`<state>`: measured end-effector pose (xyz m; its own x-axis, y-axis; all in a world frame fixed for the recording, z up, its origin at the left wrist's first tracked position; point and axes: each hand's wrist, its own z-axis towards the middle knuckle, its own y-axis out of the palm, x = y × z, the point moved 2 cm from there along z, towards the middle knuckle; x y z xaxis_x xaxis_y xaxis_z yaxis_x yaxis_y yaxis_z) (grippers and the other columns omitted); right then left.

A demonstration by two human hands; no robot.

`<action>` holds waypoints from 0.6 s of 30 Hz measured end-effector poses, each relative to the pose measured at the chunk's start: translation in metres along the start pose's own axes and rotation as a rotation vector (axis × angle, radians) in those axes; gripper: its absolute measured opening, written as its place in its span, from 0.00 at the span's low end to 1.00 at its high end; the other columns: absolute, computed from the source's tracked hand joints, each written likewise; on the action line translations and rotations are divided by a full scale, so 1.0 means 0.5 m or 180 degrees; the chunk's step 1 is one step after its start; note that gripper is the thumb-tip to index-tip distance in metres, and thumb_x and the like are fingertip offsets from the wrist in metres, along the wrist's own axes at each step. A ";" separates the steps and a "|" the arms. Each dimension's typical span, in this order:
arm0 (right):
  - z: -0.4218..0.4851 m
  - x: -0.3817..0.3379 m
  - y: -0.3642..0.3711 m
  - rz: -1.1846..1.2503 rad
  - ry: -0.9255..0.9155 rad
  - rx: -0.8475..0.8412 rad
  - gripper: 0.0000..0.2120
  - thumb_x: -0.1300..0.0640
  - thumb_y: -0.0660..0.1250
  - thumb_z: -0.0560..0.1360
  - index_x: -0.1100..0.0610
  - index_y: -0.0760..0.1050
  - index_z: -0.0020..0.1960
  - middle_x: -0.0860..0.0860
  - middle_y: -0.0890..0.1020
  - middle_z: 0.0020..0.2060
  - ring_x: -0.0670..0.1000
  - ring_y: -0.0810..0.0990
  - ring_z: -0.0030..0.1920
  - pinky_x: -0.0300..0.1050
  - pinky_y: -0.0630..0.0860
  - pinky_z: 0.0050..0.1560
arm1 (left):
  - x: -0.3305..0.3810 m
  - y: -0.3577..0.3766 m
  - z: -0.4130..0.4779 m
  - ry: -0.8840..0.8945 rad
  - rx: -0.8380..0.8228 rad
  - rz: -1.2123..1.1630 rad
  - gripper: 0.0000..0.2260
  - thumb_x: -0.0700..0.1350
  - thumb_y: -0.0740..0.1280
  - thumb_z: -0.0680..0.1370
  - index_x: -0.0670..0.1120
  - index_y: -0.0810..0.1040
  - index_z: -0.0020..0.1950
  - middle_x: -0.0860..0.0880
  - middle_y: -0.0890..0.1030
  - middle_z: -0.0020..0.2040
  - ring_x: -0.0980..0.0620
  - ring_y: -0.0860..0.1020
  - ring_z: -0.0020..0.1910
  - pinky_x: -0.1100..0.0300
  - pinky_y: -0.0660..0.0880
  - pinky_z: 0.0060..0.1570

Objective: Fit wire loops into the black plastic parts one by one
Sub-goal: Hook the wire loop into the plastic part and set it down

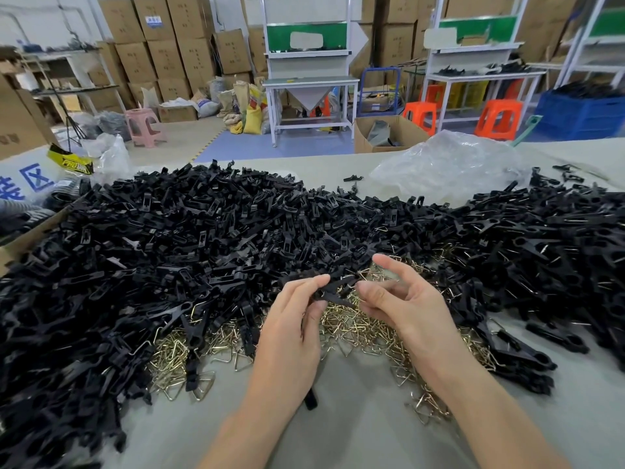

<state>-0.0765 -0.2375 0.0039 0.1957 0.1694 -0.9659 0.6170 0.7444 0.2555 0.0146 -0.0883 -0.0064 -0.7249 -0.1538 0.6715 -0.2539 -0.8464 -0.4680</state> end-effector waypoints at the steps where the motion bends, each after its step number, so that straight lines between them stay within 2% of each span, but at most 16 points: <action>1: 0.000 0.003 0.002 -0.0062 -0.0014 -0.0027 0.26 0.59 0.77 0.70 0.50 0.76 0.67 0.48 0.85 0.37 0.47 0.86 0.44 0.38 0.82 0.47 | 0.001 0.000 -0.001 0.0011 -0.0016 -0.0002 0.15 0.41 0.63 0.83 0.55 0.75 0.67 0.65 0.75 0.60 0.62 0.75 0.62 0.73 0.68 0.59; 4: 0.000 0.009 0.004 -0.0131 -0.0031 -0.0097 0.24 0.62 0.76 0.73 0.50 0.76 0.67 0.48 0.84 0.36 0.45 0.86 0.43 0.37 0.82 0.46 | 0.000 0.002 -0.003 0.0008 -0.0089 0.0007 0.15 0.42 0.62 0.83 0.54 0.76 0.67 0.63 0.75 0.60 0.59 0.76 0.63 0.67 0.71 0.61; 8: 0.004 0.014 0.000 -0.0152 -0.0020 -0.0177 0.26 0.58 0.78 0.70 0.48 0.76 0.66 0.48 0.84 0.36 0.46 0.86 0.43 0.39 0.82 0.47 | 0.000 0.004 -0.004 0.0010 -0.0106 0.0015 0.15 0.41 0.63 0.83 0.52 0.76 0.68 0.60 0.76 0.60 0.57 0.76 0.62 0.60 0.73 0.61; 13: 0.005 0.017 -0.002 -0.0064 0.0012 -0.0322 0.29 0.51 0.80 0.65 0.45 0.78 0.64 0.50 0.85 0.39 0.49 0.87 0.47 0.40 0.83 0.49 | 0.000 0.000 -0.003 0.0086 -0.0124 0.0102 0.15 0.40 0.63 0.82 0.50 0.77 0.68 0.58 0.77 0.59 0.56 0.77 0.59 0.61 0.73 0.59; 18: 0.009 0.022 -0.007 -0.0142 -0.0026 -0.0146 0.24 0.56 0.79 0.69 0.46 0.78 0.63 0.49 0.85 0.37 0.48 0.87 0.45 0.40 0.83 0.47 | 0.004 0.001 -0.003 0.0212 -0.0177 0.0232 0.15 0.38 0.65 0.82 0.48 0.77 0.68 0.58 0.76 0.58 0.57 0.77 0.58 0.65 0.72 0.58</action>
<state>-0.0730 -0.2412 -0.0077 0.1751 0.1304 -0.9759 0.5897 0.7799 0.2100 0.0121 -0.0883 -0.0060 -0.7832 -0.1781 0.5957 -0.2329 -0.8043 -0.5467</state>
